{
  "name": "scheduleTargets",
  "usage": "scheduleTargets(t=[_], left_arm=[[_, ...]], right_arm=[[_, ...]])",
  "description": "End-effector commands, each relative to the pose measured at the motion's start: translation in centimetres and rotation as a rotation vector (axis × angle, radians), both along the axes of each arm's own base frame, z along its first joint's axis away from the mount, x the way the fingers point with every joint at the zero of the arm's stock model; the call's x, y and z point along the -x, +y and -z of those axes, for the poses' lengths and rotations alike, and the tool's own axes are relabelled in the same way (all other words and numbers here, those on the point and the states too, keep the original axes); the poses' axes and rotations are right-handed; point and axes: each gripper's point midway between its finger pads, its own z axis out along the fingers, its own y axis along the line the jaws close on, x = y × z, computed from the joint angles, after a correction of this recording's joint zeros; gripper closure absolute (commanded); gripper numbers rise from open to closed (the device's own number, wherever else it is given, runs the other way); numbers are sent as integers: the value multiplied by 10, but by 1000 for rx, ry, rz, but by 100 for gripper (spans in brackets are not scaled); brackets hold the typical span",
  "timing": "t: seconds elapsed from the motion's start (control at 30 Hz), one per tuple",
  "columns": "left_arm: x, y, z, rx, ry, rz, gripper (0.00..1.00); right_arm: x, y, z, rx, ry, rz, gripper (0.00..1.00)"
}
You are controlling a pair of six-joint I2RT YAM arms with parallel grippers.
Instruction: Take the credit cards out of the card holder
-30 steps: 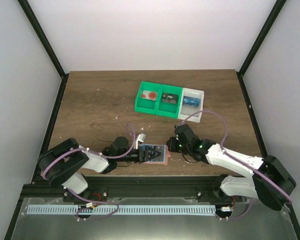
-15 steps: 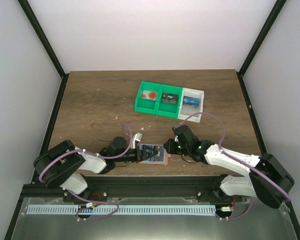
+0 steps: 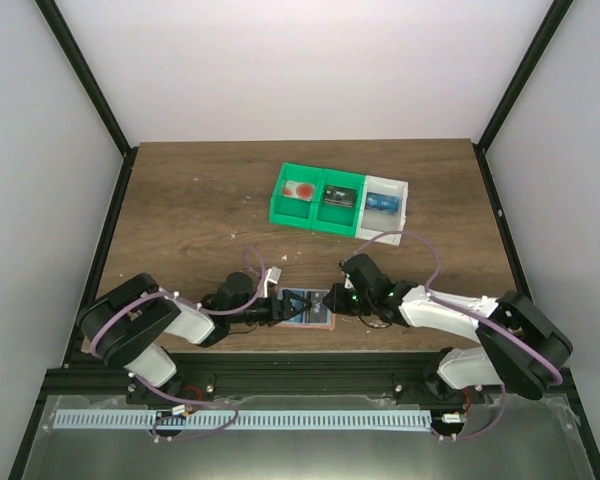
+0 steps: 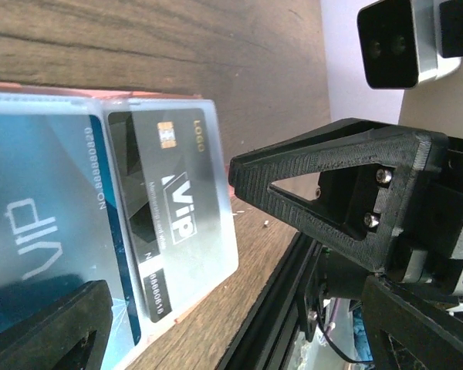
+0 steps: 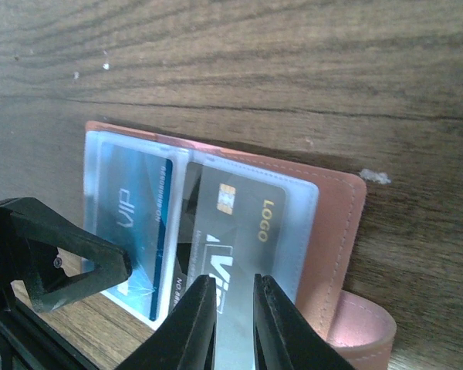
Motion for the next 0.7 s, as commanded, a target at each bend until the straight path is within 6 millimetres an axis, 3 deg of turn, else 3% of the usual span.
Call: scheduleTargets(t=[0.0,0.37,0.67], left_arm=[[-3,-6,-3,29,-26,23,11],[-8,-10,-1,13,-42,29,19],[-15,-5,15,-73,-58,4,31]], right_arm=[[4,-3,11,21,37,4,84],[14,-10,32,44,83,0,87],[17,-15,38,59,86,6,92]])
